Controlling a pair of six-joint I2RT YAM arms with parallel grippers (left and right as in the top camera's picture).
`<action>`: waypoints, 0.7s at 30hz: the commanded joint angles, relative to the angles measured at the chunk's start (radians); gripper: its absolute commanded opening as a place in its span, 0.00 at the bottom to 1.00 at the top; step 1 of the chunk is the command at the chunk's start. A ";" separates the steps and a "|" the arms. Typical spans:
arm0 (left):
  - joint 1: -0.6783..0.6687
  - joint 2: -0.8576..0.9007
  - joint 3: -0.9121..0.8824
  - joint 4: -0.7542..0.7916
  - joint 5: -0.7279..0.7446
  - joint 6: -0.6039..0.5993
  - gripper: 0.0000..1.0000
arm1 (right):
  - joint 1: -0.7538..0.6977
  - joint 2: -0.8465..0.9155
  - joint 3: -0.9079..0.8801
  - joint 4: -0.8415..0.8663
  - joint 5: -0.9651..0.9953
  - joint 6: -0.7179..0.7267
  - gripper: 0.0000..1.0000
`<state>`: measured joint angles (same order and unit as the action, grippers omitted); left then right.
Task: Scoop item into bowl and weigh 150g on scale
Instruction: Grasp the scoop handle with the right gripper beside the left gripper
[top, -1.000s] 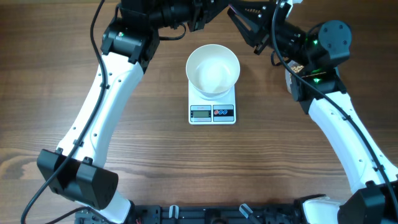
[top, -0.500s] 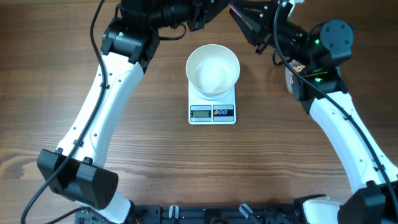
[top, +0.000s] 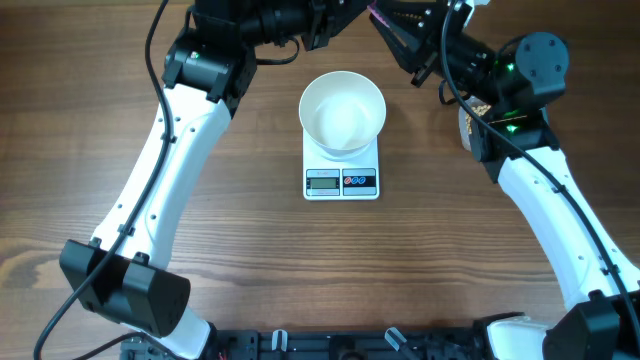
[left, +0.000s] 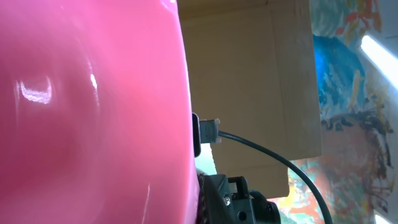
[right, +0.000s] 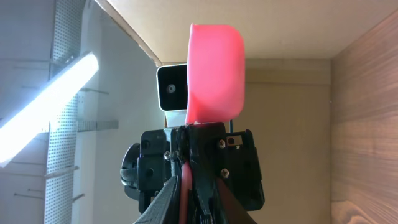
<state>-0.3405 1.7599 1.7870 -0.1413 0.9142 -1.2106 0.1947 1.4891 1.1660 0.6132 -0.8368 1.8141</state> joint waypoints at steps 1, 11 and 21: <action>0.000 0.010 0.010 0.003 -0.011 0.002 0.04 | -0.003 0.011 0.023 0.019 -0.013 0.023 0.17; 0.000 0.010 0.010 0.003 -0.014 0.001 0.04 | -0.002 0.011 0.023 0.027 -0.018 0.022 0.17; -0.009 0.010 0.010 0.003 -0.026 0.001 0.04 | -0.002 0.011 0.023 0.027 -0.018 0.022 0.16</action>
<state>-0.3416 1.7599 1.7870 -0.1413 0.9028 -1.2106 0.1947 1.4891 1.1660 0.6304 -0.8375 1.8320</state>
